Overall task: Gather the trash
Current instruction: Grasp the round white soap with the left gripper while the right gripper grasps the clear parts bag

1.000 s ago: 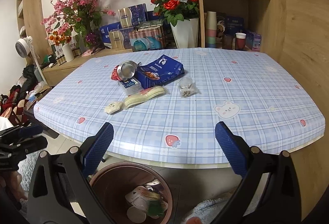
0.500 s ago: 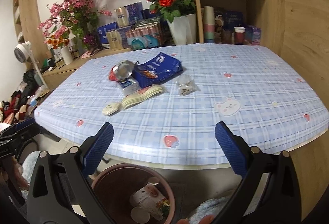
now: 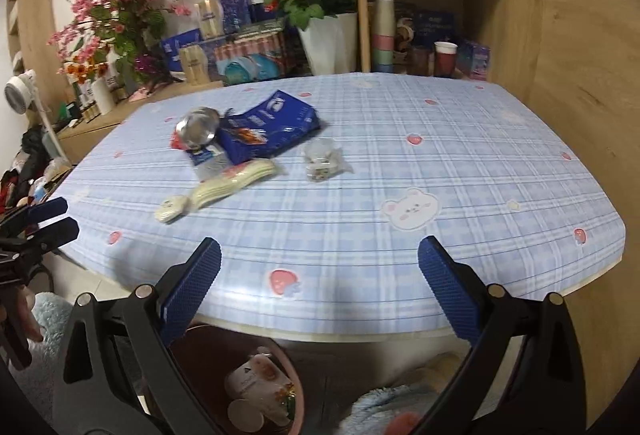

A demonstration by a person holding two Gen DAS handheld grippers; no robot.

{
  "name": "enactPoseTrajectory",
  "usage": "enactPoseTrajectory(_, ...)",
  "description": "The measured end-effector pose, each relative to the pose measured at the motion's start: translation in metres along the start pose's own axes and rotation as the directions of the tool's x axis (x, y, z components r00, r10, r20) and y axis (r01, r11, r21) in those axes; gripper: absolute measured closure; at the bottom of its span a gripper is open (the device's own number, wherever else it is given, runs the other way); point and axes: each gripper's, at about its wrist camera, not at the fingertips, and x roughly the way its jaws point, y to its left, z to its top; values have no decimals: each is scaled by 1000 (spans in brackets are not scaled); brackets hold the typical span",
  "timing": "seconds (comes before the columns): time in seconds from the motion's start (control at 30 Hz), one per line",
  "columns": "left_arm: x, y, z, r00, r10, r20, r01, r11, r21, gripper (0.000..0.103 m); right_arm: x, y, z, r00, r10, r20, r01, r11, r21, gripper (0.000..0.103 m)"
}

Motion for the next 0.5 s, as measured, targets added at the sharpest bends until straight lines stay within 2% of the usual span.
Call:
enactPoseTrajectory(0.07,24,3,6,999,-21,-37,22,999,34,22,6,-6,2,1000,-11,-9,11,1000,11,6)
enactPoseTrajectory(0.17,54,10,14,994,-33,-103,38,998,44,29,16,-12,7,999,-29,-19,29,999,19,6)
enactPoseTrajectory(0.27,88,19,21,985,-39,-167,46,998,42,32,28,-15,10,999,-32,-34,33,999,15,6)
enactPoseTrajectory(0.5,132,26,24,969,-8,-247,28,997,75,38,62,-18,22,996,-8,-93,6,1000,-12,6)
